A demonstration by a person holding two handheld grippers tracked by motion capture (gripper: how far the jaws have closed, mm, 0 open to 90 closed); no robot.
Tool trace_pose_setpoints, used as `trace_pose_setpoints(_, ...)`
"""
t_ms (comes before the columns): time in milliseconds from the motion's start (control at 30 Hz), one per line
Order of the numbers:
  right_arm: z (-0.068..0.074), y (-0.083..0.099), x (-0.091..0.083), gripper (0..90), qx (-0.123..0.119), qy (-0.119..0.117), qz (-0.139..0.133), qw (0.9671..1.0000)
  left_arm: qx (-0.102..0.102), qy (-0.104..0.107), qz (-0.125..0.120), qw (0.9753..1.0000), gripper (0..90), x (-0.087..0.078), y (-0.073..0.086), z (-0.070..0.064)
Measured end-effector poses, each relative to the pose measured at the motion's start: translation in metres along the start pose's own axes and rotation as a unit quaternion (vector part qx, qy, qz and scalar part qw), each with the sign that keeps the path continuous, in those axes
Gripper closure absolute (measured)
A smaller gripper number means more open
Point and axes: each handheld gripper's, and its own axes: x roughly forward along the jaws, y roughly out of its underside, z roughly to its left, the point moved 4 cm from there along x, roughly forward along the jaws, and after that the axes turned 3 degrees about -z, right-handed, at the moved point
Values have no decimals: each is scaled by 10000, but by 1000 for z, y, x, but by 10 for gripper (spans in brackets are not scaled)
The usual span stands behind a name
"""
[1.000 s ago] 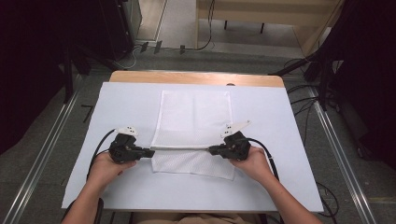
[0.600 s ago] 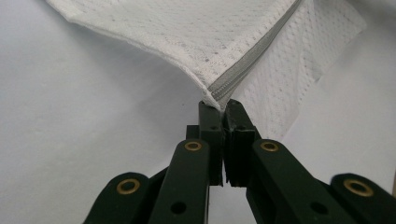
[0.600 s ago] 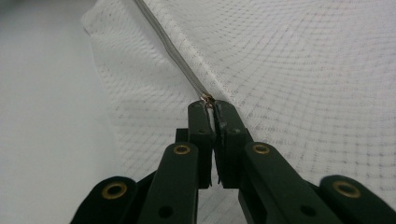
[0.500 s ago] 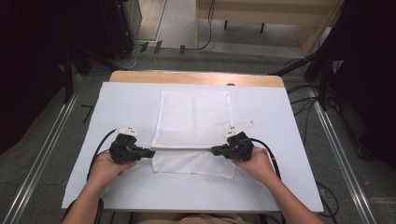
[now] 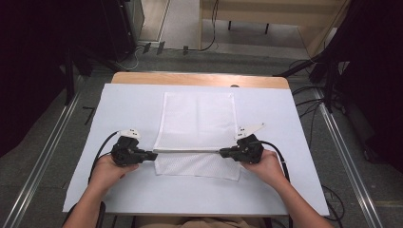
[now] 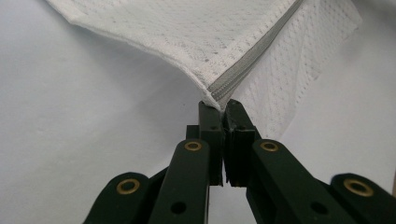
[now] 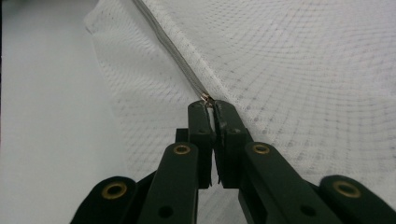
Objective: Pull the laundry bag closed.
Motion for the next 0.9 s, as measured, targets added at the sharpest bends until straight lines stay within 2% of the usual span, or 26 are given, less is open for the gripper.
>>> trace_pose_setpoints(267,-2,3,-3,882,-34,19,-18,10000,-22,8,-13,10000,883,-1,0,0)
trace_pose_setpoints(433,-3,5,-7,882,27,9,-33,10000,-9,8,-8,10000,883,-1,1,0)
trace_pose_setpoints(900,-15,16,-25,882,170,204,-21,9996,-57,29,-23,10000,883,-1,1,0)
